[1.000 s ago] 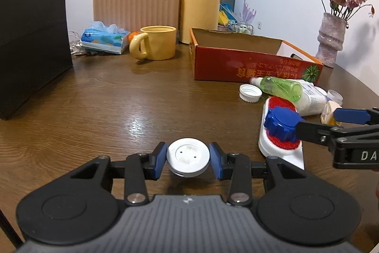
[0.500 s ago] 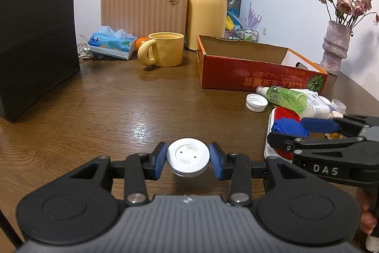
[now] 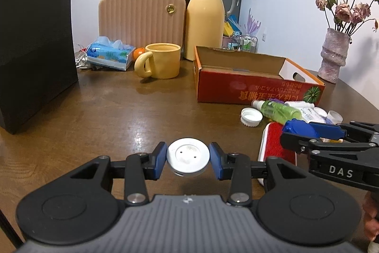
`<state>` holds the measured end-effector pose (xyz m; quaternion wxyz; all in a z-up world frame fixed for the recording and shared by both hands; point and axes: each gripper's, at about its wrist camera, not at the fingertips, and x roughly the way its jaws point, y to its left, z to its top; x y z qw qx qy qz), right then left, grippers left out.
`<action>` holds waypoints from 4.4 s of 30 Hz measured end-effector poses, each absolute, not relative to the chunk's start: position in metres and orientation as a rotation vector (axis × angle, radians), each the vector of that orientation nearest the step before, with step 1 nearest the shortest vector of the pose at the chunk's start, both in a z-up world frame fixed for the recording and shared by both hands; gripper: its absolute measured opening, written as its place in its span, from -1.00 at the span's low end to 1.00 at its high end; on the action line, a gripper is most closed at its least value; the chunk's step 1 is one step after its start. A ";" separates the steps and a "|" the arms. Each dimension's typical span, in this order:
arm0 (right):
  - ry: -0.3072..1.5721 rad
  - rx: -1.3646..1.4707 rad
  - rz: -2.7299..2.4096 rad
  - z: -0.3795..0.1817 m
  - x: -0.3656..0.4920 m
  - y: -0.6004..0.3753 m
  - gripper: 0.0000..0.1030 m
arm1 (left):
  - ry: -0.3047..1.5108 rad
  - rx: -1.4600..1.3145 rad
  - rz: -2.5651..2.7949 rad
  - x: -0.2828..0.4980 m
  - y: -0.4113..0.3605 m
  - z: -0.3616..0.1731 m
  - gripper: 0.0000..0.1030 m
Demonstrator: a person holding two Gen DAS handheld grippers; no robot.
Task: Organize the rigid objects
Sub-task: 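Lift the white cap with the left tool while the right tool grasps the blue cap, then carry the white cap over the cardboard box with the left tool, then open the left tool over the box while the right tool releases the blue cap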
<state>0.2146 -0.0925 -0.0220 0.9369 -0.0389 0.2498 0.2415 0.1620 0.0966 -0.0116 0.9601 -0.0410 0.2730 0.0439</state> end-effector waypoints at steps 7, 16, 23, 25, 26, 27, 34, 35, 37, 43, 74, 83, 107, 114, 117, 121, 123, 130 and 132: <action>0.474 -0.061 0.452 -0.003 0.220 -0.113 0.03 | 0.521 -0.083 0.072 0.172 0.086 0.008 -0.22; 0.440 -0.028 0.401 0.020 0.238 -0.142 0.03 | 0.480 -0.080 0.048 0.190 0.067 0.033 -0.22; 0.410 -0.002 0.368 0.035 0.255 -0.160 0.03 | 0.453 -0.079 0.045 0.208 0.056 0.049 -0.22; 0.404 0.001 0.359 0.038 0.261 -0.164 0.03 | 0.448 -0.080 0.043 0.215 0.053 0.053 -0.22; 0.402 0.004 0.354 0.040 0.264 -0.166 0.03 | 0.446 -0.080 0.041 0.219 0.052 0.054 -0.22; 0.401 0.006 0.350 0.041 0.268 -0.167 0.03 | 0.444 -0.079 0.038 0.223 0.050 0.056 -0.22; 0.405 0.025 0.323 0.045 0.291 -0.174 0.03 | 0.435 -0.085 0.016 0.252 0.038 0.067 -0.22; 0.405 0.025 0.318 0.046 0.295 -0.175 0.03 | 0.433 -0.086 0.012 0.257 0.036 0.069 -0.22; 0.409 0.029 0.311 0.045 0.304 -0.176 0.03 | 0.430 -0.089 0.009 0.265 0.033 0.070 -0.22; 0.430 0.088 0.297 0.042 0.330 -0.184 0.03 | 0.435 -0.114 0.011 0.293 0.028 0.072 -0.22; 0.607 0.114 0.274 0.010 0.463 -0.177 0.03 | 0.579 -0.112 0.093 0.430 0.041 0.017 -0.22; 0.645 0.103 0.278 -0.010 0.477 -0.175 0.03 | 0.637 -0.069 0.105 0.446 0.039 -0.002 -0.22; 0.579 0.104 0.225 -0.007 0.468 -0.183 1.00 | 0.570 -0.090 0.181 0.435 0.046 0.005 1.00; 0.552 0.088 0.226 -0.003 0.458 -0.181 1.00 | 0.552 -0.087 0.195 0.427 0.045 0.008 1.00; 0.537 0.080 0.229 0.000 0.451 -0.182 1.00 | 0.545 -0.085 0.199 0.421 0.046 0.010 1.00; 0.526 0.067 0.232 0.001 0.443 -0.183 1.00 | 0.535 -0.085 0.204 0.410 0.047 0.011 1.00; 0.520 0.061 0.232 0.002 0.437 -0.183 1.00 | 0.530 -0.082 0.206 0.404 0.048 0.012 1.00; 0.505 0.052 0.225 0.001 0.416 -0.182 1.00 | 0.515 -0.063 0.200 0.380 0.045 0.013 1.00; 0.500 0.050 0.222 0.001 0.408 -0.183 1.00 | 0.513 -0.058 0.195 0.372 0.044 0.013 1.00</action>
